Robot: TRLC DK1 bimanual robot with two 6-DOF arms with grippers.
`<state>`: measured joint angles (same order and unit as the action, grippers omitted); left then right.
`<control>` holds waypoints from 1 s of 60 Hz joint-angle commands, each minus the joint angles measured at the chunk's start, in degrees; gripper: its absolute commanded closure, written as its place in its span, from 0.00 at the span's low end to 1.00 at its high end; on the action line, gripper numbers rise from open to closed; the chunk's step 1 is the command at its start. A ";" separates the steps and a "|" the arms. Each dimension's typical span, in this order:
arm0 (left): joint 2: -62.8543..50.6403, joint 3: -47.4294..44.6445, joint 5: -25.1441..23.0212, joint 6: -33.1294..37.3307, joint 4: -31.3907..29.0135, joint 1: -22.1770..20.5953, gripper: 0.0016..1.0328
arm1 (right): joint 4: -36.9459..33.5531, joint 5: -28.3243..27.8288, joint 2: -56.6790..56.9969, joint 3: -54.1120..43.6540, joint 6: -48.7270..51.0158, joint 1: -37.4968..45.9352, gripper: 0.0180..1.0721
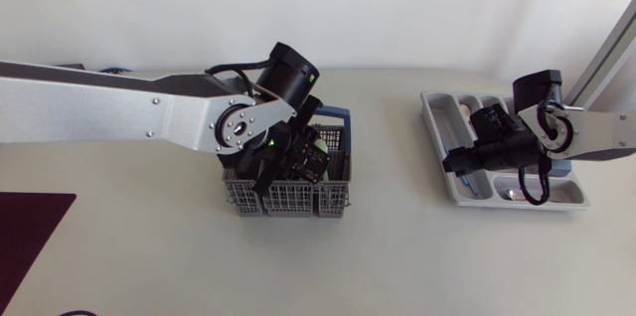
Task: Sort the cutlery from the basket into the organizer compartments.
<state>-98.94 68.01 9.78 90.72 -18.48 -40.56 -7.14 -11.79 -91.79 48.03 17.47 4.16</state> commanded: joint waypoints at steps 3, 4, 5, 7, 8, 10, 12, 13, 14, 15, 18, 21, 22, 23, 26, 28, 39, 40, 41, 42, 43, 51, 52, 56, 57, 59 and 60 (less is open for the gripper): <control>0.67 -0.60 0.41 3.24 -3.58 0.04 0.83 | 0.46 -0.16 1.17 -1.71 1.51 -0.38 0.45; 0.76 -0.68 0.33 3.41 -3.93 -0.05 0.84 | 0.46 -0.16 1.26 -1.71 1.51 -0.38 0.45; 0.94 -0.68 0.33 3.59 -4.20 -0.05 0.85 | 0.46 -0.16 1.26 -1.80 1.51 -0.38 0.45; 1.20 -0.77 0.41 3.50 -4.90 -0.23 0.85 | 0.37 -0.16 1.44 -1.80 1.51 -0.47 0.45; 1.38 -0.77 0.41 3.50 -5.16 -0.31 0.86 | 0.37 -0.16 1.52 -1.89 1.51 -0.38 0.45; 1.64 -0.95 0.41 3.50 -5.78 -0.49 0.89 | 0.28 -0.16 1.88 -1.98 1.51 -0.38 0.45; 1.99 -1.12 0.41 3.59 -6.22 -0.75 0.93 | 0.28 -0.16 2.05 -2.15 1.60 -0.38 0.45; 2.17 -1.21 0.41 3.68 -6.39 -0.75 0.95 | 0.28 -0.16 2.23 -2.24 1.60 -0.47 0.45; 2.34 -1.21 0.33 3.68 -6.48 -0.75 0.95 | 0.28 -0.16 2.32 -2.24 1.60 -0.38 0.45; 2.61 -1.21 0.41 3.77 -6.74 -0.93 0.97 | 0.28 -0.16 2.40 -2.33 1.60 -0.47 0.45; 3.05 -1.30 0.41 3.77 -7.01 -1.02 0.97 | 0.28 -0.16 2.75 -2.50 1.60 -0.47 0.45; 3.84 -1.39 0.41 3.77 -7.45 -1.10 0.97 | 0.19 -0.16 3.19 -2.59 1.60 -0.47 0.45; 4.10 -1.47 0.41 3.77 -7.45 -1.19 0.97 | 0.19 -0.16 3.28 -2.68 1.60 -0.47 0.45; 4.72 -1.56 0.41 3.68 -7.45 -1.28 0.97 | 0.02 -0.25 3.72 -2.77 1.60 -0.47 0.45; 5.51 -1.56 0.50 3.68 -7.80 -1.46 0.97 | -0.16 -0.25 4.25 -2.94 1.69 -0.56 0.45; 6.12 -1.56 0.50 3.59 -8.15 -1.46 0.97 | -0.33 -0.25 4.69 -3.21 1.69 -0.74 0.45; 10.87 -1.39 0.41 3.41 -8.24 -1.63 0.97 | -1.65 -0.16 7.85 -4.26 1.60 -1.79 0.45; 11.04 -1.30 0.41 3.41 -8.24 -1.72 0.97 | -1.83 -0.16 8.29 -4.44 1.60 -1.97 0.45; 12.01 -1.30 0.50 3.41 -8.24 -1.81 0.97 | -2.00 -0.16 8.64 -4.52 1.60 -2.05 0.45; 12.36 -1.30 0.50 3.41 -8.24 -1.81 0.97 | -2.53 -0.16 9.43 -4.61 1.60 -2.32 0.45; 13.59 -1.30 0.50 3.41 -8.33 -2.07 0.97 | -2.62 -0.16 9.79 -4.70 1.60 -2.41 0.45; 17.90 -0.51 0.94 3.50 -10.17 -2.95 0.97 | -4.29 -0.34 14.09 -5.67 1.69 -4.25 0.45; 18.78 -0.16 1.03 3.50 -10.79 -3.04 0.97 | -4.73 -0.51 14.80 -5.84 1.60 -4.52 0.45; 21.15 0.90 1.12 3.24 -11.49 -3.30 0.97 | -5.70 -1.74 17.43 -6.37 1.77 -5.31 0.44; 21.77 1.25 1.29 3.06 -11.58 -3.39 0.97 | -5.87 -1.83 18.22 -6.55 1.77 -5.48 0.45; 22.91 1.95 1.82 2.36 -11.93 -3.83 0.97 | -6.40 -2.45 19.89 -6.72 1.77 -5.83 0.44; 23.26 2.22 2.00 1.92 -12.02 -4.09 0.97 | -6.66 -2.80 20.51 -6.90 1.77 -6.01 0.44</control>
<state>-78.46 67.44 11.05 92.60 -29.74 -43.83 -12.40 -13.69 -74.41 43.09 18.50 -0.95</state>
